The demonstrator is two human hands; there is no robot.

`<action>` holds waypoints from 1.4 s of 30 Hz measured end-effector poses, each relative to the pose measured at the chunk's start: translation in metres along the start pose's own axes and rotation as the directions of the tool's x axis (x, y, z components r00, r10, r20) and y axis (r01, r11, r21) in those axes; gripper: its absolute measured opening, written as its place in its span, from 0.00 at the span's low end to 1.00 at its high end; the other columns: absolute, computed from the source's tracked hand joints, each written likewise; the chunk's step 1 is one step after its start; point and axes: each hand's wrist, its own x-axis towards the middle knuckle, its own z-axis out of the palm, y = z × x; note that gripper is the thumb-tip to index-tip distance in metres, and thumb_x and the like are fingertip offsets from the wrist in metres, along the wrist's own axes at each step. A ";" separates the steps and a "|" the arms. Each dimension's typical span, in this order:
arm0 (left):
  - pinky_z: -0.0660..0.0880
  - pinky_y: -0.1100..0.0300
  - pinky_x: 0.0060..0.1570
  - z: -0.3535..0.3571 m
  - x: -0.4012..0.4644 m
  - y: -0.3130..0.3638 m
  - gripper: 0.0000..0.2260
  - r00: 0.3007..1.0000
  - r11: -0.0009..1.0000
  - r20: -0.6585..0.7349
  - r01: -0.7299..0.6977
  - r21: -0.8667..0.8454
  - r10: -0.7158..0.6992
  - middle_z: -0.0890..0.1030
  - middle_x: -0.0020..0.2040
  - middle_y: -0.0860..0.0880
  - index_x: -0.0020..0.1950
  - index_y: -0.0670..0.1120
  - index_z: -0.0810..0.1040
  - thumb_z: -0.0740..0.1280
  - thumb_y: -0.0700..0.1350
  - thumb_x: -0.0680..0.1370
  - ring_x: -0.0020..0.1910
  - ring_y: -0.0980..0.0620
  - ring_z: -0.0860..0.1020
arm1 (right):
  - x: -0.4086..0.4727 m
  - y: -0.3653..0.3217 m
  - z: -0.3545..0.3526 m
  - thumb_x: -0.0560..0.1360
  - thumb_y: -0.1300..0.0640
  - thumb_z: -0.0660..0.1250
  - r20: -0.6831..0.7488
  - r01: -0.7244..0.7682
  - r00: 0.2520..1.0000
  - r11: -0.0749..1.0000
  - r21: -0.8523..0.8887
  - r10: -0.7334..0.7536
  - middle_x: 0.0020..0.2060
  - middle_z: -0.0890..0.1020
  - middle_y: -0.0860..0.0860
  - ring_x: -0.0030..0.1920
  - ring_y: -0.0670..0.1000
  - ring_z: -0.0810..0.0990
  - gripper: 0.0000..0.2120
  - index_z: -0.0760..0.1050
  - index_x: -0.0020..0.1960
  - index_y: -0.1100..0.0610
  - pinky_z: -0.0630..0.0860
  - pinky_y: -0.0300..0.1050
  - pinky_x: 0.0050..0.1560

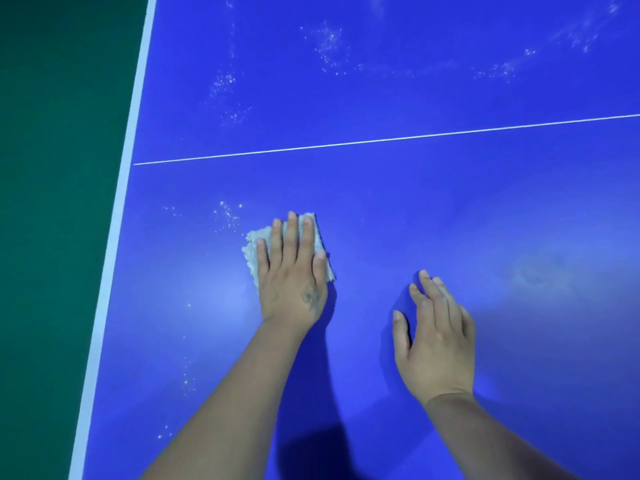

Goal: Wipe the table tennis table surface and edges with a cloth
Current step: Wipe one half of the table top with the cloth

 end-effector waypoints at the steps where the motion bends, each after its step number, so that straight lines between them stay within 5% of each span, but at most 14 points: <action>1: 0.46 0.39 0.84 0.002 0.012 0.006 0.29 0.999 0.998 -0.006 0.054 -0.012 -0.054 0.52 0.88 0.49 0.89 0.51 0.51 0.44 0.56 0.88 0.88 0.45 0.48 | 0.003 0.000 0.000 0.82 0.49 0.62 -0.010 0.000 1.000 1.000 -0.002 0.000 0.75 0.75 0.53 0.76 0.57 0.73 0.20 0.78 0.67 0.60 0.69 0.58 0.72; 4: 0.42 0.38 0.84 0.005 0.050 0.026 0.30 0.981 0.979 -0.010 0.195 -0.059 -0.196 0.49 0.89 0.47 0.89 0.50 0.48 0.43 0.57 0.87 0.87 0.43 0.45 | 0.035 0.002 -0.001 0.80 0.49 0.64 -0.045 -0.010 0.999 1.000 0.006 0.010 0.67 0.78 0.53 0.65 0.60 0.77 0.17 0.78 0.62 0.58 0.73 0.59 0.64; 8: 0.38 0.38 0.83 0.008 0.091 0.052 0.30 0.964 0.961 -0.010 0.264 -0.084 -0.266 0.45 0.89 0.47 0.89 0.50 0.45 0.44 0.57 0.87 0.87 0.43 0.41 | 0.078 -0.006 0.009 0.84 0.49 0.63 -0.018 -0.040 0.999 0.999 0.033 0.041 0.79 0.69 0.51 0.79 0.55 0.66 0.24 0.71 0.76 0.59 0.63 0.56 0.79; 13: 0.45 0.38 0.84 0.020 0.100 0.073 0.30 0.997 0.999 -0.060 -0.050 -0.015 0.049 0.53 0.88 0.46 0.89 0.49 0.53 0.46 0.57 0.88 0.87 0.43 0.48 | 0.082 -0.003 0.014 0.83 0.48 0.58 -0.008 -0.048 0.999 0.999 0.014 0.048 0.82 0.65 0.51 0.83 0.54 0.60 0.28 0.68 0.79 0.59 0.57 0.56 0.83; 20: 0.50 0.40 0.84 0.003 0.047 0.037 0.28 0.899 0.897 0.037 -0.438 0.060 0.437 0.52 0.88 0.51 0.89 0.52 0.50 0.47 0.58 0.90 0.88 0.48 0.48 | 0.083 -0.006 0.015 0.84 0.49 0.58 -0.008 -0.031 0.999 0.998 0.055 0.031 0.83 0.64 0.51 0.84 0.53 0.58 0.27 0.69 0.79 0.61 0.57 0.57 0.83; 26: 0.50 0.39 0.84 0.000 0.084 0.003 0.28 0.990 0.990 -0.047 -0.132 0.048 0.134 0.56 0.88 0.49 0.88 0.52 0.54 0.47 0.59 0.88 0.87 0.45 0.51 | 0.084 -0.004 0.016 0.85 0.46 0.51 0.053 -0.026 0.998 0.999 -0.018 0.027 0.85 0.56 0.50 0.86 0.51 0.52 0.31 0.60 0.84 0.59 0.54 0.57 0.84; 31: 0.43 0.38 0.84 0.009 0.145 0.039 0.31 0.995 0.996 -0.052 0.086 -0.011 -0.086 0.52 0.88 0.46 0.89 0.51 0.52 0.45 0.60 0.86 0.87 0.42 0.48 | 0.084 -0.003 0.019 0.85 0.45 0.51 0.065 -0.016 0.998 0.999 -0.036 0.018 0.86 0.55 0.50 0.86 0.51 0.51 0.32 0.57 0.85 0.59 0.52 0.56 0.85; 37: 0.44 0.39 0.84 0.019 0.144 0.095 0.31 0.966 0.966 -0.030 -0.258 0.021 0.258 0.55 0.88 0.47 0.88 0.50 0.55 0.45 0.59 0.86 0.87 0.43 0.50 | 0.083 -0.001 0.021 0.84 0.47 0.54 0.039 -0.005 0.999 1.000 -0.004 0.005 0.85 0.59 0.52 0.85 0.53 0.54 0.31 0.61 0.84 0.61 0.53 0.56 0.84; 42: 0.51 0.40 0.83 0.010 0.102 0.057 0.28 0.907 0.908 -0.028 -0.418 0.034 0.419 0.57 0.88 0.49 0.88 0.50 0.56 0.50 0.58 0.89 0.87 0.45 0.52 | 0.085 -0.003 0.018 0.85 0.46 0.53 0.063 -0.017 0.998 1.000 -0.018 0.018 0.85 0.57 0.51 0.85 0.52 0.53 0.32 0.59 0.84 0.60 0.53 0.57 0.84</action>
